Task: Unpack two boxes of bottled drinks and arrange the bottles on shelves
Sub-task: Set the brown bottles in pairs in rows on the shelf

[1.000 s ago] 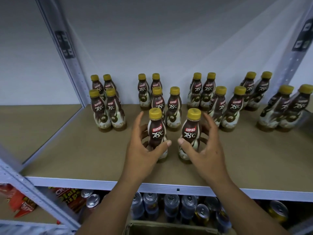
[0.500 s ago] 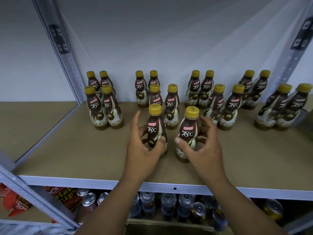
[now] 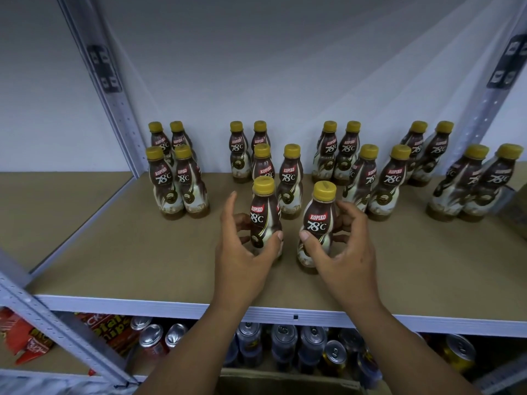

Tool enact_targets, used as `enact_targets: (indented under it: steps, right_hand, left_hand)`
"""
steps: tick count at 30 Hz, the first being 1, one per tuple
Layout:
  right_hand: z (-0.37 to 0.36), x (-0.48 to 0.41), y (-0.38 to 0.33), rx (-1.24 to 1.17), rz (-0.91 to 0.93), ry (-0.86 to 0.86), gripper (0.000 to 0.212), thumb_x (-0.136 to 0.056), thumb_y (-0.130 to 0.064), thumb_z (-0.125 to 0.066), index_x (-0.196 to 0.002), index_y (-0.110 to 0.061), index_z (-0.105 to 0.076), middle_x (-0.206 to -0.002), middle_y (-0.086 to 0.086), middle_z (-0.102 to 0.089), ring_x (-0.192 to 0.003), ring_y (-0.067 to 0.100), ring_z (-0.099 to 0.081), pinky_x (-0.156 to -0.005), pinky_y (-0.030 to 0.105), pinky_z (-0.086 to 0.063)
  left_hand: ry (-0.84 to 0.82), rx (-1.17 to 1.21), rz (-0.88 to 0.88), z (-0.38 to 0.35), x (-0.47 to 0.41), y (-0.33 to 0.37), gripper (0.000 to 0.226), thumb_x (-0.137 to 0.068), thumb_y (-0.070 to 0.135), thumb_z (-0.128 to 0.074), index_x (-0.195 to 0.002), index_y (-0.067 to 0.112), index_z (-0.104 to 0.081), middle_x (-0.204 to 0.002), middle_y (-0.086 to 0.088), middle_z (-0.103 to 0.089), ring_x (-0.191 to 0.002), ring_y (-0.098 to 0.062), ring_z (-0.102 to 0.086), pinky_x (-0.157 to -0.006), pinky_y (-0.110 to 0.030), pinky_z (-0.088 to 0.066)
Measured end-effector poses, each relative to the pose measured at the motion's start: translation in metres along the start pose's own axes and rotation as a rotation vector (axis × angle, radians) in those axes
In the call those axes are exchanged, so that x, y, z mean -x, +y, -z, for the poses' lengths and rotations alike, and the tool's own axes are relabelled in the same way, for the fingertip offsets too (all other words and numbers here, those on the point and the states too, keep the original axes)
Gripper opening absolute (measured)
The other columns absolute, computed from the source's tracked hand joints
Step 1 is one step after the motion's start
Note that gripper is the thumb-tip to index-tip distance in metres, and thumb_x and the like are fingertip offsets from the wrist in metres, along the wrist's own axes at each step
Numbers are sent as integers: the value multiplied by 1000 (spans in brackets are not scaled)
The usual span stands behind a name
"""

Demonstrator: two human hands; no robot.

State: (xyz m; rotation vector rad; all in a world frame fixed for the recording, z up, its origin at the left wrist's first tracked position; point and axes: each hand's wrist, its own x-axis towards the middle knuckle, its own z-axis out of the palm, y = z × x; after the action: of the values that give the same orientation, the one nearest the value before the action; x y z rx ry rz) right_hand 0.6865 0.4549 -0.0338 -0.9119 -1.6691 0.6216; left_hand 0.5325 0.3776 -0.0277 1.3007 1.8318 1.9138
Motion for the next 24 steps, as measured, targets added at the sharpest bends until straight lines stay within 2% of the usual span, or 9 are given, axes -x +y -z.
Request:
enact_targets:
  steps: [4,8,14,17,20,24]
  right_hand:
    - [0,0,-1,-3,-17,-4,75,-77,-56,-78,-139,-33,-41,-125,-4,-62,-113,14,-63,-93,46,-55]
    - [1,-1,-1,-16,-40,-1,74,-77,-47,-84,-138,-33,-43,-120,-6,-63,-108,10,-63,-91,45,-56]
    - [1,0,-3,-42,-19,-13,76,-76,-56,-77,-139,-31,-42,-123,-4,-62,-111,11,-63,-91,43,-56]
    - [2,0,-2,-45,14,-22,76,-75,-48,-76,-140,-26,-43,-124,-4,-62,-111,10,-63,-90,40,-56]
    - [3,0,-2,-45,22,-35,74,-75,-38,-79,-139,-27,-44,-122,-4,-63,-110,8,-62,-89,35,-55]
    - [2,0,1,-50,30,-40,73,-77,-29,-83,-139,-28,-44,-122,-5,-64,-108,8,-63,-89,30,-54]
  left_hand:
    - [-9,44,13,-1,0,-2,94,-84,13,-83,-155,37,-27,-115,18,-66,-109,4,-63,-83,-9,-48]
    - [-17,46,34,0,0,-2,92,-87,13,-80,-154,41,-25,-124,11,-65,-113,9,-60,-85,-8,-47]
    - [-13,25,28,2,0,-1,97,-81,28,-87,-154,45,-26,-130,14,-62,-124,-1,-58,-99,-24,-49]
    - [3,0,23,4,-2,2,101,-77,33,-90,-152,50,-25,-127,18,-60,-120,1,-57,-98,-22,-49]
    - [2,-22,9,5,-4,3,104,-77,30,-90,-155,46,-23,-118,18,-61,-114,3,-58,-94,-21,-51]
    - [-13,7,10,4,-3,6,97,-80,19,-87,-149,49,-25,-116,21,-65,-111,9,-61,-88,-7,-48]
